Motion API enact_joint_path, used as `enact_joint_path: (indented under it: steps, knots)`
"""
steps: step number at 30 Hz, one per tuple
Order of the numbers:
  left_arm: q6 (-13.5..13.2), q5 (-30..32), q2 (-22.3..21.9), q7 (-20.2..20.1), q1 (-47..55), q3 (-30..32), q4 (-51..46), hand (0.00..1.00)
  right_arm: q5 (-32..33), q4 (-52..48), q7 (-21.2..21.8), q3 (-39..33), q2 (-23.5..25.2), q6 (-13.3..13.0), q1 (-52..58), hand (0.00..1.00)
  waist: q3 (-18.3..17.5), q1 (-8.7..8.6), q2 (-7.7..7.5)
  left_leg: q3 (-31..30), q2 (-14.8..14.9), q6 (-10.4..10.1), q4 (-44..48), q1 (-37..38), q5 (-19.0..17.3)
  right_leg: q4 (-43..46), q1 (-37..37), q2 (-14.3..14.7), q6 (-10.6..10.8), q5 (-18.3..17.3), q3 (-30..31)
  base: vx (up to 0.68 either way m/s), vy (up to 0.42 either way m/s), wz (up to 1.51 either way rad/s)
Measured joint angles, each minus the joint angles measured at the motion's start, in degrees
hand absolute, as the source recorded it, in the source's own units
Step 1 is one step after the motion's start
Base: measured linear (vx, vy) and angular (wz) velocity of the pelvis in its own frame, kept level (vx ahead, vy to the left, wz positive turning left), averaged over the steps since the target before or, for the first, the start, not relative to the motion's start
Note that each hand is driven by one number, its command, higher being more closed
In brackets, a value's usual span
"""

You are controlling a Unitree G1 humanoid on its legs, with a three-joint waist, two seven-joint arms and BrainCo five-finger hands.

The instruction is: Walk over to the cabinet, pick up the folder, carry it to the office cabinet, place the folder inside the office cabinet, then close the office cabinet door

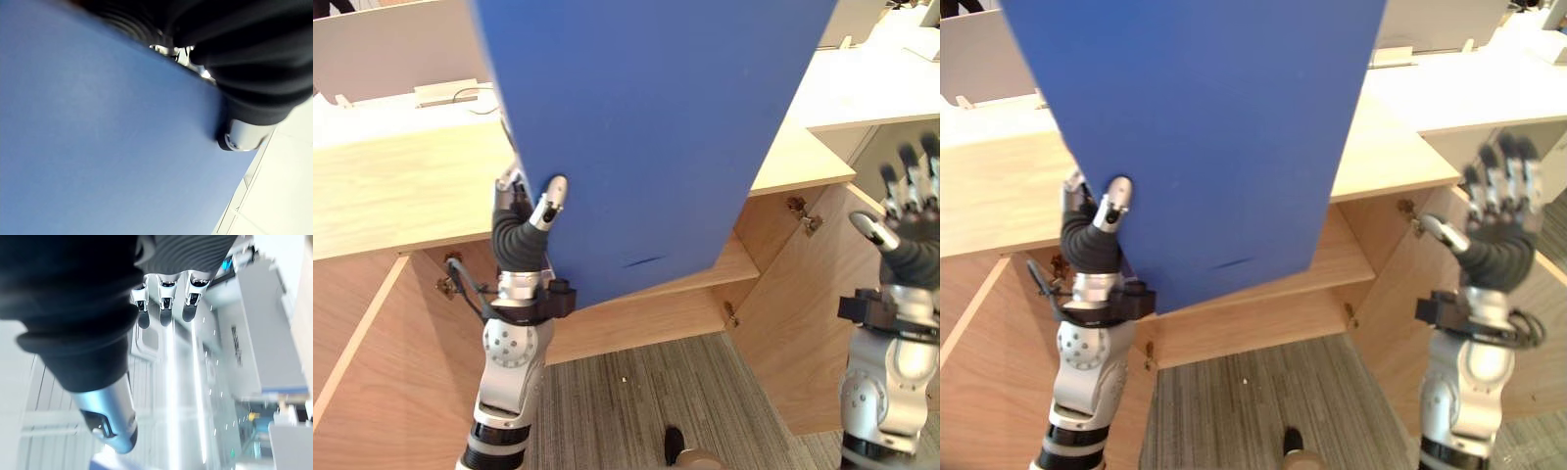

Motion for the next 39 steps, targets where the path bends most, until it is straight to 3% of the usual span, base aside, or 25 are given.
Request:
enact_joint_path:
  steps: [10, 18, 26, 27, 35, 39]
  knots:
    - [0.29, -1.87, 2.16, -2.25, -1.64, -3.55, 2.10, 1.00, 9.81, 9.36, 5.05, 11.53, -12.65, 1.92, -9.33, 0.00, 0.06, 1.46, -0.09, -0.75, -0.22, 0.14, 0.16, -0.16, 0.02, 0.00, 0.41, -0.52, 0.20, 0.20, -0.73, -0.01, -0.005, 0.03]
    - [0.75, -3.53, 2.65, -1.94, -3.03, -4.84, 3.90, 1.00, 16.65, 17.34, 7.11, 20.29, -16.29, 3.97, -17.47, 0.00, 0.08, 2.61, -0.13, -2.62, -0.73, 0.68, 0.11, -0.77, 0.45, -0.01, 0.81, -1.34, 0.57, 0.44, -2.29, -0.01, -0.007, 0.11]
    - [0.86, -4.98, 4.45, -1.40, -3.15, -4.84, 4.14, 1.00, 19.13, 20.14, 9.51, 28.61, -21.10, 6.59, -22.25, 0.00, 0.25, 3.55, -0.88, -3.38, -1.19, 1.13, 0.11, -1.30, 0.78, -0.03, 0.78, -2.23, 1.20, 0.86, -2.64, -0.02, 0.004, 0.05]
    - [0.85, -5.22, 4.97, -1.09, -3.16, -4.84, 4.14, 1.00, 19.86, 20.47, 9.53, 29.87, -22.24, 7.05, -22.78, 1.00, 0.18, 3.80, -1.02, -3.39, -1.23, 1.15, 0.12, -1.33, 0.80, -0.03, 0.75, -2.29, 1.23, 0.88, -2.64, 0.00, 0.000, 0.00]
    - [0.10, -7.19, 7.81, -0.29, -3.15, -4.70, 4.14, 1.00, 23.42, 20.49, 13.30, 38.54, -33.62, 11.19, -24.47, 1.00, -1.04, 4.77, -2.31, -4.06, -1.07, 0.93, 0.36, -2.86, 1.18, -0.03, -0.22, -2.40, 1.66, 1.20, -2.72, 0.00, -0.008, 0.04]
    - [0.09, -7.52, 8.68, -0.29, -3.14, -4.71, 4.14, 1.00, 25.46, 19.91, 13.86, 39.66, -35.27, 11.73, -24.47, 1.00, -1.97, 5.52, -2.51, -4.21, -1.11, 0.92, 0.63, -3.03, 1.19, -0.03, -0.17, -2.56, 1.75, 1.26, -2.71, 0.00, -0.001, 0.01]
